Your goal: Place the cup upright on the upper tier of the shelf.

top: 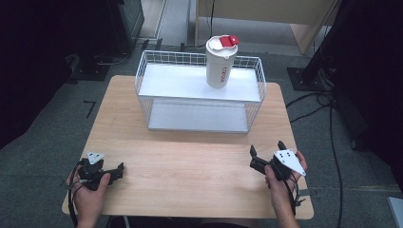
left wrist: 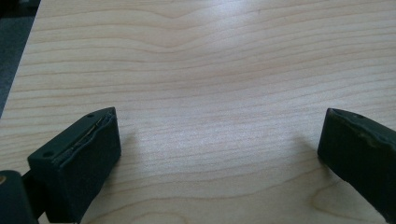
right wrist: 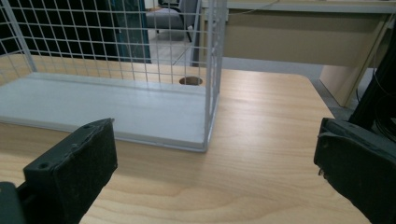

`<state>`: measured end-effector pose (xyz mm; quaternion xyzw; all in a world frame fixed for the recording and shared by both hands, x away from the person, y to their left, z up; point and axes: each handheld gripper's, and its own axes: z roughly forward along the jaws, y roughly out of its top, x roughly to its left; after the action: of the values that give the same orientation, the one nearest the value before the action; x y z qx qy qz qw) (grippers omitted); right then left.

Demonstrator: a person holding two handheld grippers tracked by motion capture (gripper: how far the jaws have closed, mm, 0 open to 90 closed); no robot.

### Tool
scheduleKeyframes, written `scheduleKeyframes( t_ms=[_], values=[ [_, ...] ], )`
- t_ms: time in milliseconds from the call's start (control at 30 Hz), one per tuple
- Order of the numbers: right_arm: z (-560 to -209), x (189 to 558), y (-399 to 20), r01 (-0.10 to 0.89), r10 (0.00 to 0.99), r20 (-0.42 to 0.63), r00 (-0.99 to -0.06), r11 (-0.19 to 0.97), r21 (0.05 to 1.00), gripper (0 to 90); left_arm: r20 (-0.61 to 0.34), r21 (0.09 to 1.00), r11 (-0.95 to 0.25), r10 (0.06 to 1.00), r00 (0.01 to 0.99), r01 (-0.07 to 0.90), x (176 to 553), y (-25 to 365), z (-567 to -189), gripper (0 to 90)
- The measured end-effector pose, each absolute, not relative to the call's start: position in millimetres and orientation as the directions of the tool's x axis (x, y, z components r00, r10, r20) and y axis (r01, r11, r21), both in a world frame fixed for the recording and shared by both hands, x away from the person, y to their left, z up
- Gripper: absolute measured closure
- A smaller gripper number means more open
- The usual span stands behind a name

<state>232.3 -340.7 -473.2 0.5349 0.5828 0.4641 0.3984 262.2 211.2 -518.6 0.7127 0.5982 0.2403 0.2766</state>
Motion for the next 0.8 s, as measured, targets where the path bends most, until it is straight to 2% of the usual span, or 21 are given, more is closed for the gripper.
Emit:
scheduleKeyframes(
  t_ms=[800],
  values=[
    [-501, 190, -395, 0.339, 1.0, 0.008, 0.014, -0.012, 0.941, 0.0, 0.011, 0.683, -0.13, 0.986, 0.168, 0.719, 262, 211, -519, 0.0]
  ],
)
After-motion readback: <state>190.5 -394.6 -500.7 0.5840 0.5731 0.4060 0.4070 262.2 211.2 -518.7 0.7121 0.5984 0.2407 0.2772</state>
